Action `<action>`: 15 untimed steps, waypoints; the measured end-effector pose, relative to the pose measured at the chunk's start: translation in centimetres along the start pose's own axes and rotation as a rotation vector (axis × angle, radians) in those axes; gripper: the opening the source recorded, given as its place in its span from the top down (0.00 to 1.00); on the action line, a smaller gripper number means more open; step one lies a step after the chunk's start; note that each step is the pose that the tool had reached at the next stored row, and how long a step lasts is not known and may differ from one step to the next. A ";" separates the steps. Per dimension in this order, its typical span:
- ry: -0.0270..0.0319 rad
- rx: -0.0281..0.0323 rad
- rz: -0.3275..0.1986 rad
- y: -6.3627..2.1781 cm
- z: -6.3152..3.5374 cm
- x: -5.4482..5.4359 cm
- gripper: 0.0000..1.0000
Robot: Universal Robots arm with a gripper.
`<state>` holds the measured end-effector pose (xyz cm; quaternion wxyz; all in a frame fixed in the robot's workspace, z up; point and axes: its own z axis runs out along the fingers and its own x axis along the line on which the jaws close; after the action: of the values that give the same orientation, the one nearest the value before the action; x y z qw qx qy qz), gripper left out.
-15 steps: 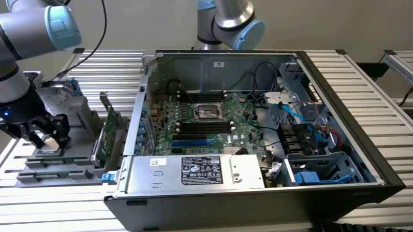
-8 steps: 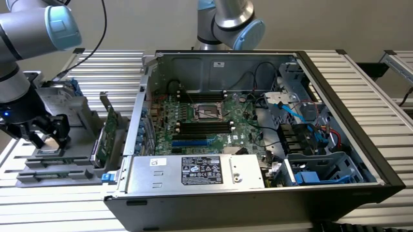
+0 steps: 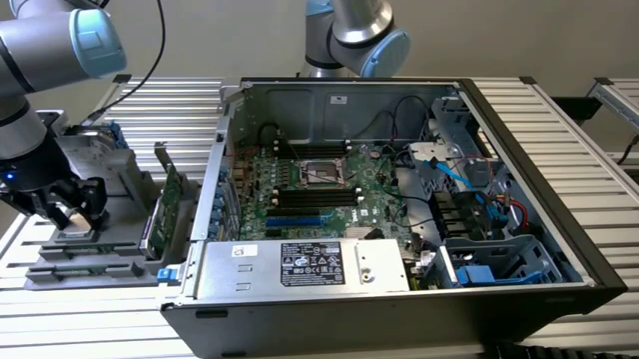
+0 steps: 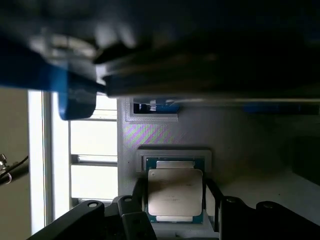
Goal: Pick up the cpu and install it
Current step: 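Pick up the cpu and move it towards the insertion slot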
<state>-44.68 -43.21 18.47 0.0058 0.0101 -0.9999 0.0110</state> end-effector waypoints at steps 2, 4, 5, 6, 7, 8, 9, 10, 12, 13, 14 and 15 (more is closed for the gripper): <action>0.0000 0.0000 0.000 0.00 0.00 0.0 0.45; -0.0001 0.0000 0.000 0.00 0.00 0.0 0.45; 0.0000 0.0001 0.000 0.00 -0.01 0.0 0.45; 0.0000 0.0000 0.000 0.00 -0.01 0.0 0.45; -0.0003 -0.0001 0.000 0.00 -0.03 0.0 0.45; -0.0002 -0.0001 0.000 0.00 -0.07 0.0 0.45; -0.0001 0.0000 0.000 0.00 -0.14 0.0 0.45; 0.0000 0.0000 0.000 -0.01 -0.21 0.0 0.45; -0.0001 0.0000 0.000 -0.01 -0.42 0.0 0.45; 0.0000 -0.0001 0.000 -0.01 -0.58 0.0 0.45; 0.0000 -0.0001 0.000 -0.02 -0.75 0.0 0.45; 0.0000 -0.0001 0.000 -0.02 -0.94 0.0 0.45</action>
<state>-44.67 -43.21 19.41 0.0058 0.0101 -0.9999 0.0109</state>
